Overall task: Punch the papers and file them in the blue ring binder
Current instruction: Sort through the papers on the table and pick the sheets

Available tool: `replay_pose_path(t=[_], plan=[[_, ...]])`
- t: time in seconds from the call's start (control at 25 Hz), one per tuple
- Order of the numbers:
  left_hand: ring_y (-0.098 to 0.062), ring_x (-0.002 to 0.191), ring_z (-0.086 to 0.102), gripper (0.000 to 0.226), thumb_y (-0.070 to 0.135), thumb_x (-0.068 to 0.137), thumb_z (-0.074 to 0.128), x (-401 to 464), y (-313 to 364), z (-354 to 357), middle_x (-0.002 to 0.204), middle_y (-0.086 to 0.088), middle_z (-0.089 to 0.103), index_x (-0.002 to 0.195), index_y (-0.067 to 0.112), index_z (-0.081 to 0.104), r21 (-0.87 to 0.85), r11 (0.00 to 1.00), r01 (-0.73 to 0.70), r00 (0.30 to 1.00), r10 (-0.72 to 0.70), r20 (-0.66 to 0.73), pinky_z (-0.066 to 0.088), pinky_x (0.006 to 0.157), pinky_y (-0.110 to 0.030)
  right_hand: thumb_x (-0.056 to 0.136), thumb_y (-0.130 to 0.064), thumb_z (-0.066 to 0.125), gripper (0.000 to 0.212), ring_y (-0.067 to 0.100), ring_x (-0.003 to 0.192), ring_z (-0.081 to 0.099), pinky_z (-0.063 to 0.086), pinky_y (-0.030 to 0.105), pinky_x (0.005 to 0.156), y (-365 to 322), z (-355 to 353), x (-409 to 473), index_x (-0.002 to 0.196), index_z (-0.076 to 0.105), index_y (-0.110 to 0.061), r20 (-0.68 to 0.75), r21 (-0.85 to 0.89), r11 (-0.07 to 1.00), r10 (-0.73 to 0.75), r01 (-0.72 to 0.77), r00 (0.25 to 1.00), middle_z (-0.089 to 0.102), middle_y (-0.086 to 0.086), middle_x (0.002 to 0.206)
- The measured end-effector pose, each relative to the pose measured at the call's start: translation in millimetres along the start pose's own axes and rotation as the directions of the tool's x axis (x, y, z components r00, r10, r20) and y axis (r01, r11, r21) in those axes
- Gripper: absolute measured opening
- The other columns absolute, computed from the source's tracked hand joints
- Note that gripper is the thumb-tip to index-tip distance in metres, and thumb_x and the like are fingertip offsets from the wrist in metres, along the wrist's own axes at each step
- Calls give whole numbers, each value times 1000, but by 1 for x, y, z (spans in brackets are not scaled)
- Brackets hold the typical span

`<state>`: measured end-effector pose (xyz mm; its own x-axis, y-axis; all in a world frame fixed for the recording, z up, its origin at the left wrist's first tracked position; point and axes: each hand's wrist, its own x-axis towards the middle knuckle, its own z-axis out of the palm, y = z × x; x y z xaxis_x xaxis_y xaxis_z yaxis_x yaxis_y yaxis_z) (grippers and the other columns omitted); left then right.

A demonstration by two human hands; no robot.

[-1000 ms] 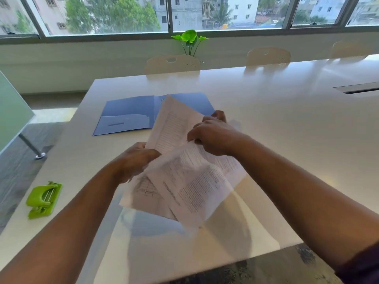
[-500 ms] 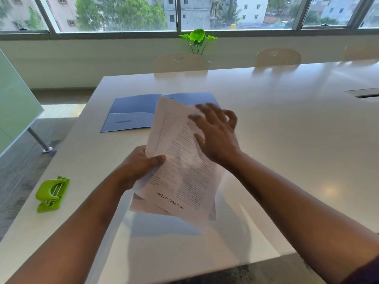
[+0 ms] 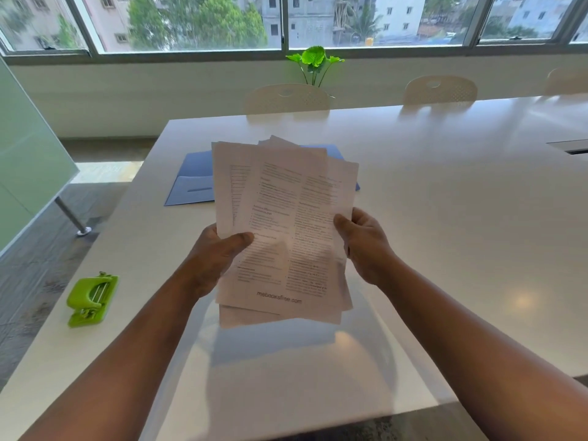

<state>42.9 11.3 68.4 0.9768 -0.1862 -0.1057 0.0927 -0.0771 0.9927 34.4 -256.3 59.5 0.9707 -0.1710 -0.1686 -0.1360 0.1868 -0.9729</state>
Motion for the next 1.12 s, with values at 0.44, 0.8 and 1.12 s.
replay_pose_path(t=[0.44,0.8,1.12], plan=[[-31,107,70,64,52,67,85,-3,7,7,111,3,76,123,27,66,16,998,-54,997,53,60,57,94,-59,100,-17,62,26,24,104,72,62,45,88,-18,7,-10,119,46,-10,78,-174,949,-254,264,964,69,4,115],[-24,108,72,42,20,76,88,-2,19,13,117,1,76,114,26,71,-123,948,-293,956,288,-55,59,94,-50,92,-3,68,26,42,112,68,56,58,95,-38,2,-19,117,67,-10,241,87,912,-410,402,879,72,18,123],[-20,98,74,34,31,77,82,-8,13,21,110,8,77,109,33,72,-18,950,-312,947,310,-85,62,85,-46,88,0,73,31,32,107,72,57,55,96,-22,-3,-26,115,73,-16,267,-45,950,-288,310,920,76,7,118]])
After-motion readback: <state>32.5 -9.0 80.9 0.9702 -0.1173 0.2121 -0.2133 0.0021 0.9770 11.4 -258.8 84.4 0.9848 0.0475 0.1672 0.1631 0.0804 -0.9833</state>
